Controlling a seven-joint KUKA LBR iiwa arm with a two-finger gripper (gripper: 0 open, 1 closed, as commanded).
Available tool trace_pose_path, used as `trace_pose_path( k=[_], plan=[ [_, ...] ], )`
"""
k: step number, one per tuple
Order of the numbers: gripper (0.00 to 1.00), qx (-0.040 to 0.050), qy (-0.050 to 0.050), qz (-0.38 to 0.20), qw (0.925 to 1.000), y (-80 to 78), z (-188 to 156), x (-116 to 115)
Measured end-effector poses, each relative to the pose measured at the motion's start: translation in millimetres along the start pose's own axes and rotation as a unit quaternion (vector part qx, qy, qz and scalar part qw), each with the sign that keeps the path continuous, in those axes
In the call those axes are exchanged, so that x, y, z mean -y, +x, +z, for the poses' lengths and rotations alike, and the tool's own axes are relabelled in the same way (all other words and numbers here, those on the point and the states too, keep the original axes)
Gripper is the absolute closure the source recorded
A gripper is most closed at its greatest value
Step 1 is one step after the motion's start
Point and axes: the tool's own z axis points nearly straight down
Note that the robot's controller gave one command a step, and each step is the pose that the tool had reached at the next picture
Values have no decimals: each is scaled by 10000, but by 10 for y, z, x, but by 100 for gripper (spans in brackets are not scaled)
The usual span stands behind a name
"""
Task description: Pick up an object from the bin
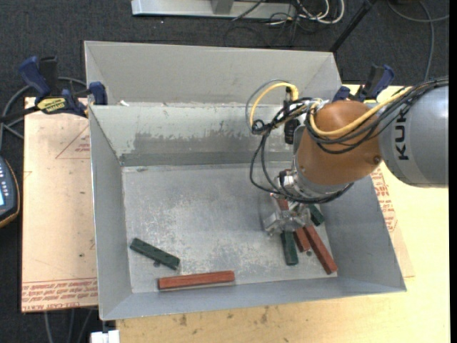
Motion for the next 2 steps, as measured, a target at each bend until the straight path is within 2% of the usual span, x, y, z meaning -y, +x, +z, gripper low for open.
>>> trace_pose_path(
  k=[1,2],
  plan=[
    [100,-22,-35,-175,9998,329,-258,-85],
    [100,-14,-34,-292,9996,312,-586,-112]
  ],
)
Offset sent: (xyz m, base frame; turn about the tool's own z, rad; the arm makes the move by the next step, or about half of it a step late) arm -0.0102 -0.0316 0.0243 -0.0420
